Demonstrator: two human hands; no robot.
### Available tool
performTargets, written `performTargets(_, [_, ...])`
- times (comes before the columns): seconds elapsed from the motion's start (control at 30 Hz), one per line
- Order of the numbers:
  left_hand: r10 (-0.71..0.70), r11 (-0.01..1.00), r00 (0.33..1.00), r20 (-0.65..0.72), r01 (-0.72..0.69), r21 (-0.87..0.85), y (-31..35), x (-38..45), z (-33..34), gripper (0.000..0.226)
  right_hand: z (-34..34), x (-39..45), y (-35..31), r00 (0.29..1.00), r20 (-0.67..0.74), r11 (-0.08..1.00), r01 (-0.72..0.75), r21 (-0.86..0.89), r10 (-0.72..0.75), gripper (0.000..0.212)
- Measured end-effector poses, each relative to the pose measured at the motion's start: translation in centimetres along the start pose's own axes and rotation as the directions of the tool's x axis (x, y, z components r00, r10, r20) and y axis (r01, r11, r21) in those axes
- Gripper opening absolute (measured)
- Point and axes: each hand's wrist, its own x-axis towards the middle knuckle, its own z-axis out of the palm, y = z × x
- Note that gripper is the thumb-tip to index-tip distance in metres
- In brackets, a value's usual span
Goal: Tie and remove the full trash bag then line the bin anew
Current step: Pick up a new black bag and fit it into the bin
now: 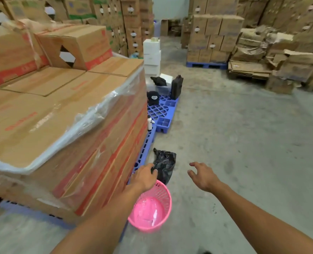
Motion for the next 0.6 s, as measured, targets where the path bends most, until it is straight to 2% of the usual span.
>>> performTargets(0.1, [-0.044,0.999,0.999,0.003,0.044,-0.023,2.4,4.6,1.4,0.044,-1.6,5.9,2.4,0.998,0.045,0.999,0.033,-0.013,-0.032,0.051])
performTargets(0.23, [-0.187,0.979,0.982,-0.005,0.186,-0.085,4.8,9.5,2.8,0.053,-4.4,13.4,5.3,0.986,0.112,0.993,0.122,-0.006,-0.121,0.050])
performTargets(0.33, [-0.266,0.959,0.964,-0.020,0.262,-0.108,6.0,12.2,3.5,0.049,-6.7,18.6,6.9,0.968,0.176,0.982,0.187,-0.024,-0.180,0.048])
performTargets(0.6, [-0.461,0.872,0.886,-0.039,0.445,-0.207,5.9,19.3,4.0,0.051,-8.9,32.0,3.7,0.876,0.353,0.914,0.389,-0.115,-0.328,0.044])
